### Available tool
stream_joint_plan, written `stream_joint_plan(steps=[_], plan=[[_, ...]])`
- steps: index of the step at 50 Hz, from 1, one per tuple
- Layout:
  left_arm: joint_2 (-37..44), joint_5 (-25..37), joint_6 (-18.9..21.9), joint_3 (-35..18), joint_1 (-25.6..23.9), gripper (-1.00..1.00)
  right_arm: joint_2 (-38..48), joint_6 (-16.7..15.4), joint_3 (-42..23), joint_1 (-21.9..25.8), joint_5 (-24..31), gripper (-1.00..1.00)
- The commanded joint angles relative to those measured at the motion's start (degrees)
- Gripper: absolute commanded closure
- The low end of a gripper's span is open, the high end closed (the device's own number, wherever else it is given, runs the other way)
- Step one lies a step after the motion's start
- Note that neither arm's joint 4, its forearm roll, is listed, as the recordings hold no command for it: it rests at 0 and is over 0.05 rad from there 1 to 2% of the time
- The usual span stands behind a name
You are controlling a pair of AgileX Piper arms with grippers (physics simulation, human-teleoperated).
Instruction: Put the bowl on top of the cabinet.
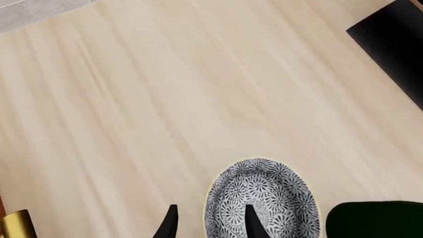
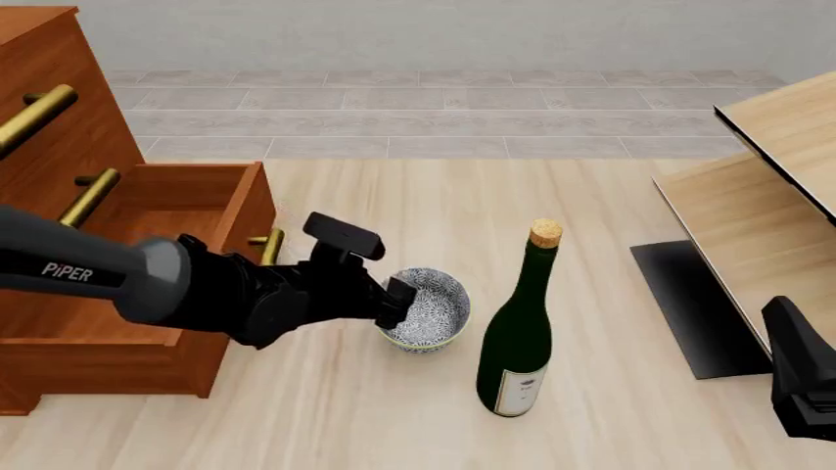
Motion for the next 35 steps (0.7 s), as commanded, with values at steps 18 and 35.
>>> stream_joint_plan(steps=[18, 35], plan=[[2.8, -1.0, -0.1, -0.8, -0.1, -1.00, 0.0, 0.0, 0.0, 0.0, 0.0, -1.00], [5.2, -1.9, 0.2, -1.5, 0.2, -1.00, 0.0, 0.0, 0.0, 0.0, 0.0, -1.00]])
